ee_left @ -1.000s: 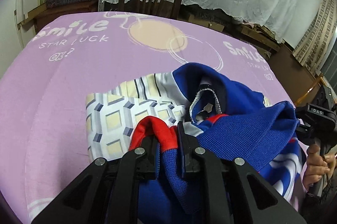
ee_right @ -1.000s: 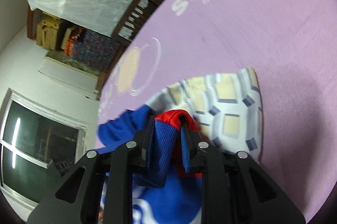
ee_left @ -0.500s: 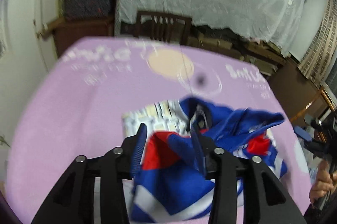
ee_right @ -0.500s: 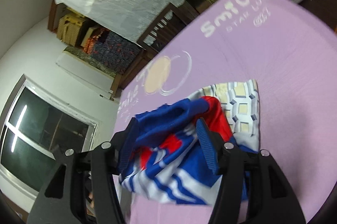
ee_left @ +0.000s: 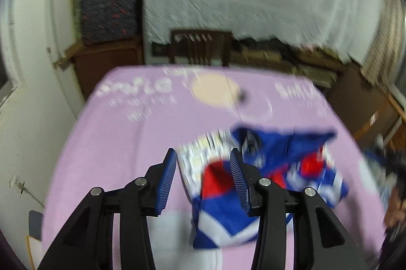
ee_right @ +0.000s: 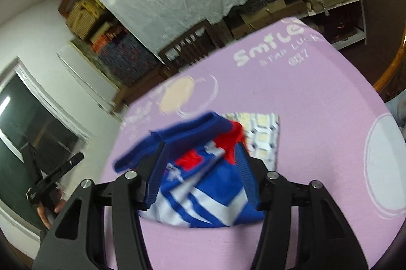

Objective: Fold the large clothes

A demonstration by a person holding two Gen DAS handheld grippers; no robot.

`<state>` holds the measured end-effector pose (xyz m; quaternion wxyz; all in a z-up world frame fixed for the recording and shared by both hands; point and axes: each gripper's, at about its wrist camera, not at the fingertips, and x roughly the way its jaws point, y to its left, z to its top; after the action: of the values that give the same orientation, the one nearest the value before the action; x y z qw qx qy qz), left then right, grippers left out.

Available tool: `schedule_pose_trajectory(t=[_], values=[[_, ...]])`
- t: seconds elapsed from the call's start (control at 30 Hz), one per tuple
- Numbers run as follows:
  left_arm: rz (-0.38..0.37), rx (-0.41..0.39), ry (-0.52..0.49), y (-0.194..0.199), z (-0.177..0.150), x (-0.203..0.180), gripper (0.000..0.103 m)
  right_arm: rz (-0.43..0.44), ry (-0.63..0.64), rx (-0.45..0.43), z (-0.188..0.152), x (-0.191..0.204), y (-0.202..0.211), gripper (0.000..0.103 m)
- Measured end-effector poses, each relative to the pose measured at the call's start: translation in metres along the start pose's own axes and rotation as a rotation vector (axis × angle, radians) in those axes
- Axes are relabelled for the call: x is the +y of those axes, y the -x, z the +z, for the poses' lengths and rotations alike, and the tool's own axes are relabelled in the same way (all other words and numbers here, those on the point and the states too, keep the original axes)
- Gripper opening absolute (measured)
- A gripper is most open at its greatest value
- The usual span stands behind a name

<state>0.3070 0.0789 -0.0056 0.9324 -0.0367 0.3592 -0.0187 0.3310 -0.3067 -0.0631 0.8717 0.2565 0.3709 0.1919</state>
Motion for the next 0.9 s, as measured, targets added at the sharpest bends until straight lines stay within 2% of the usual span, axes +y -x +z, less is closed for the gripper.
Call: schedule_pose_trajectory(t=[0.1,0.2,0.3,0.4,0.47,0.53,0.6,0.67,0.77,0.83,0.9], values=[[-0.053,0.084,-0.05,-0.037,-0.028,-0.005,0.044,-0.053,0.051,0.033,-0.007,-0.002,-0.022,0.054],[-0.051,0.101,-0.079,-0.062,-0.03,-0.015,0.044,-0.089,0.1,0.074,-0.009,0.003,-0.051,0.054],[-0.051,0.12,0.001,-0.09,-0.017,-0.012,0.044,-0.108,0.139,0.111,-0.009,0.009,-0.084,0.054],[-0.019,0.156,0.193,-0.129,-0.005,0.014,0.044,-0.116,0.117,0.13,0.0,0.009,-0.118,0.054],[0.003,0.157,0.262,-0.143,-0.005,0.025,0.044,-0.119,0.081,0.118,0.009,0.004,-0.135,0.054],[0.073,0.148,0.267,-0.157,-0.011,0.029,0.044,-0.136,0.034,0.105,0.018,-0.007,-0.153,0.054],[0.114,0.11,0.222,-0.161,-0.017,0.023,0.043,-0.145,-0.026,0.116,0.021,-0.023,-0.17,0.051],[0.112,0.107,0.228,-0.161,-0.016,0.026,0.043,-0.122,-0.072,0.104,0.02,-0.038,-0.177,0.051],[0.041,0.085,0.295,-0.155,-0.015,0.037,0.043,-0.061,-0.104,0.06,0.017,-0.049,-0.173,0.05],[-0.084,0.056,0.293,-0.145,-0.007,0.035,0.043,-0.01,-0.136,0.058,0.018,-0.053,-0.169,0.052],[-0.165,0.026,0.247,-0.136,-0.001,0.026,0.046,0.034,-0.132,0.051,0.022,-0.053,-0.165,0.052]])
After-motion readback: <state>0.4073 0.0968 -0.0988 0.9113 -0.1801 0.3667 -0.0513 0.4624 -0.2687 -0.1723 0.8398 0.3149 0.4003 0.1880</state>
